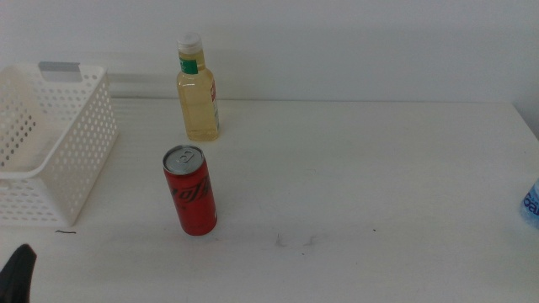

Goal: Use arms to grab the bottles and put them into the dustbin to the left of the table.

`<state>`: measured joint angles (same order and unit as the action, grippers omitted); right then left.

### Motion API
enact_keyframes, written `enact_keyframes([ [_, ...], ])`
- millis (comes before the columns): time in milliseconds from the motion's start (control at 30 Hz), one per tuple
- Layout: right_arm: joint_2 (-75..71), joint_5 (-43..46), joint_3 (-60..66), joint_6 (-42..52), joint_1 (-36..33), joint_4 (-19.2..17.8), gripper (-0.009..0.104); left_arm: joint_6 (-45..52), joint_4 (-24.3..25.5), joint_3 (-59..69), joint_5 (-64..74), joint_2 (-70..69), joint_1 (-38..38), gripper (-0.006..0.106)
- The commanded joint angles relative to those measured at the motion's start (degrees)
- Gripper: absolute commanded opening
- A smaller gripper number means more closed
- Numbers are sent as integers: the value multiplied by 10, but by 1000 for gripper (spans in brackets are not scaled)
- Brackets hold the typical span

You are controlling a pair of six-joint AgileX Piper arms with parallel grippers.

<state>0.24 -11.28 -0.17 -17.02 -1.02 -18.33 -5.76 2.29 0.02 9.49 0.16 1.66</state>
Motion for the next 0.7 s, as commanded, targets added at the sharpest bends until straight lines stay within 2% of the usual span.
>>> enact_keyframes([
  [0, -2, 6, 2, 1, 3, -6, 93, -3, -1, 0, -35, 20, 14, 94],
  [200, -2, 6, 2, 1, 3, -6, 93, -3, -8, 0, -319, 333, 108, 94],
  [367, -2, 6, 2, 1, 3, -6, 93, -3, 24, 0, -578, 566, 144, 94],
  [533, -2, 6, 2, 1, 3, -6, 93, -6, 51, 0, -721, 721, 144, 94],
  [667, -2, 6, 2, 1, 3, -6, 93, -7, 52, 0, -753, 779, 144, 94],
])
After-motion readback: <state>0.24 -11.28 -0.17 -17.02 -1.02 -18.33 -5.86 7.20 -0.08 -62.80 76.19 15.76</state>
